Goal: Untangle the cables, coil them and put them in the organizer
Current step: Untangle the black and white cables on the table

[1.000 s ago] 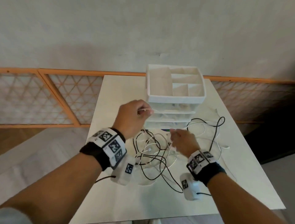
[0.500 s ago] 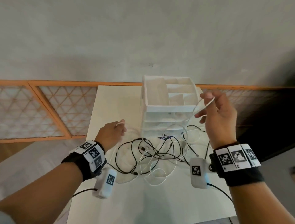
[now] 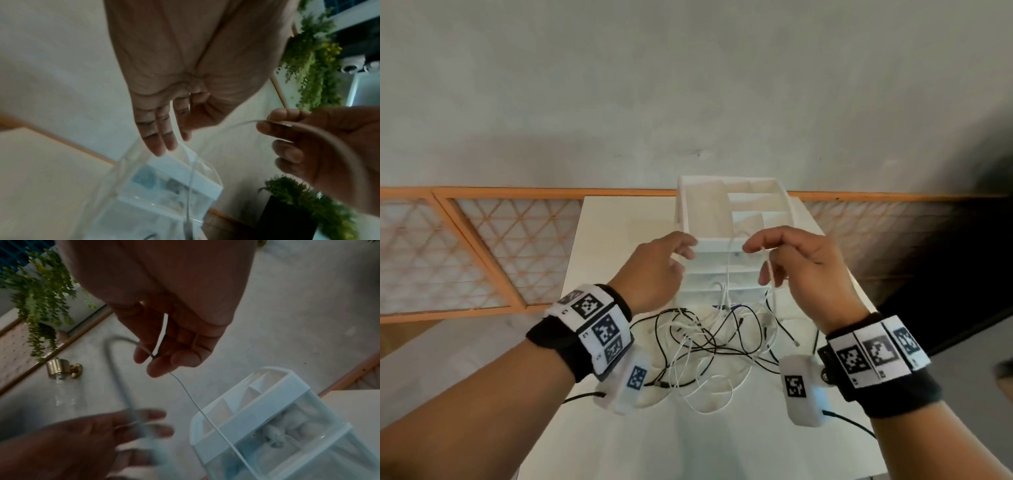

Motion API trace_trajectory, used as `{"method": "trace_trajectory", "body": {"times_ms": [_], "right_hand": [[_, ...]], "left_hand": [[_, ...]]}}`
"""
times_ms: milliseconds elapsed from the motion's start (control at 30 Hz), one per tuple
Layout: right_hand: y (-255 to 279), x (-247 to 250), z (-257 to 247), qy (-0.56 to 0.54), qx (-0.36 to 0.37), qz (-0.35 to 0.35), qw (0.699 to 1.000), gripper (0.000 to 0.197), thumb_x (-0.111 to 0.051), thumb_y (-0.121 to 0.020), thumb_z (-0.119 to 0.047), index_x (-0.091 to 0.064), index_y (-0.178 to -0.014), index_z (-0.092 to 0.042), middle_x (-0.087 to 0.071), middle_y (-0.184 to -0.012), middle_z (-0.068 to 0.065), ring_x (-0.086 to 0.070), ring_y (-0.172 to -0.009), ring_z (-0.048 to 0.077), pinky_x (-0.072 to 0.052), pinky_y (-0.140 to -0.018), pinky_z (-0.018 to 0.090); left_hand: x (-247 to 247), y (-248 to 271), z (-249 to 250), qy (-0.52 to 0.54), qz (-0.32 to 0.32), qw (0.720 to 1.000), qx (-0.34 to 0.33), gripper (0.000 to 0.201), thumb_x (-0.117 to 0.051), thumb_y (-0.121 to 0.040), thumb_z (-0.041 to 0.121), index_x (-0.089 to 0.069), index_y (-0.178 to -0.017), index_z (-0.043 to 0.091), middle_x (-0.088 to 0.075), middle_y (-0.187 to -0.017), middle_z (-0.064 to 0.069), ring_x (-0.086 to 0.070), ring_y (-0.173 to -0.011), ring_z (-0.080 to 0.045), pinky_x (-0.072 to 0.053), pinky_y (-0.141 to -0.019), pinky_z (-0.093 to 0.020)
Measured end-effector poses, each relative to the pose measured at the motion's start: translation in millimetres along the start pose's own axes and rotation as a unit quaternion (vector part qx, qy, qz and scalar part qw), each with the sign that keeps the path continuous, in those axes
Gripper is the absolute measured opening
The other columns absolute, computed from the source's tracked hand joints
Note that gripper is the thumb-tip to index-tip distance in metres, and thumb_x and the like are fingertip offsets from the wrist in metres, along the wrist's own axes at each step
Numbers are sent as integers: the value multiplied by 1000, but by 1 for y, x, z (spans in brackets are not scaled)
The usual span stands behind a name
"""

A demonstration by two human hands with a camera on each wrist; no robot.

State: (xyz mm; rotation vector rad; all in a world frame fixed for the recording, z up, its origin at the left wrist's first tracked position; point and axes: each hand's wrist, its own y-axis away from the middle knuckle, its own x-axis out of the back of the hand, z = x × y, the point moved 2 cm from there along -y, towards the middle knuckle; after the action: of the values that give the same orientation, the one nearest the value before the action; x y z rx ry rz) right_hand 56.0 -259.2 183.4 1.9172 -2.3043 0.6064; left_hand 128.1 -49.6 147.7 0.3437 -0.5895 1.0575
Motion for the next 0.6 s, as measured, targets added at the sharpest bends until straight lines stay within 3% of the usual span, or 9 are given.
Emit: {"method": "trace_trajectory", "body": {"times_ms": [100,167,233,267,333,400,500,533,600], "right_hand": [[-1,-10,-5,-39,10,-49,998,25,-53,-85,-12,-76,-90,-9,-58,-56,22,-52,-54,32,-42,-57,33],[-2,-12,-11,-25,27,-58,998,9,-65,-86,-12,-74,-89,-12,-53,-56,27,-46,-51,41,-41,-54,35],[-5,-5,-9,-2,35,-57,998,11,-69,-87,-3,-70,-86,-14,-49,-57,31,-40,-47,39,-38,-51,32],[-6,1,-7,10,35,-53,998,15,-67,-88,0,-68,-84,-15,-47,-55,30,-37,-44,32,-37,-49,29],[-9,14,0,25,26,-43,998,21,-64,-89,3,-67,-82,-17,-43,-52,21,-35,-42,19,-35,-45,23],[-10,21,5,36,21,-52,998,21,-63,-90,2,-67,-82,-17,-43,-53,18,-34,-42,14,-34,-45,20],[-9,13,-3,29,68,-84,994,17,-65,-90,-2,-70,-94,-18,-59,-67,18,-41,-48,26,-37,-47,25],[-10,10,-6,12,89,-78,993,23,-65,-90,-2,-69,-102,-20,-67,-76,13,-46,-53,35,-39,-48,31],[-16,11,-6,-17,107,-20,994,42,-61,-88,6,-65,-115,-27,-74,-86,2,-58,-65,41,-46,-52,42]], "left_hand": [[-27,-3,25,59,-42,997,-26,76,-68,-89,19,-27,-150,37,-42,-146,10,-46,-126,-13,-43,-101,-31],[-48,-9,29,47,-38,998,-37,58,-67,-92,28,-40,-143,31,-49,-143,10,-47,-126,-12,-39,-99,-22],[-61,-15,22,39,35,998,-20,23,-63,-94,24,-58,-117,20,-62,-118,9,-57,-112,-13,-36,-80,-7],[-61,-15,17,44,81,996,-4,11,-64,-93,21,-60,-101,15,-64,-102,7,-59,-99,-13,-35,-70,-6],[-56,-16,11,33,167,985,5,19,-71,-87,20,-54,-84,13,-58,-80,4,-52,-72,-10,-35,-61,-17],[-42,-15,17,6,234,971,-52,36,-81,-77,27,-51,-92,16,-51,-87,3,-47,-76,-10,-38,-68,-20],[-32,-23,30,-28,201,976,-84,81,-83,-71,42,-36,-135,26,-43,-129,0,-43,-116,-16,-37,-95,-27],[-35,-27,30,-48,170,982,-66,75,-78,-77,43,-37,-137,28,-46,-132,0,-44,-118,-16,-37,-94,-26],[-43,-29,19,-33,110,993,-3,24,-59,-96,38,-57,-114,23,-67,-110,2,-60,-98,-18,-43,-75,-17]]}}
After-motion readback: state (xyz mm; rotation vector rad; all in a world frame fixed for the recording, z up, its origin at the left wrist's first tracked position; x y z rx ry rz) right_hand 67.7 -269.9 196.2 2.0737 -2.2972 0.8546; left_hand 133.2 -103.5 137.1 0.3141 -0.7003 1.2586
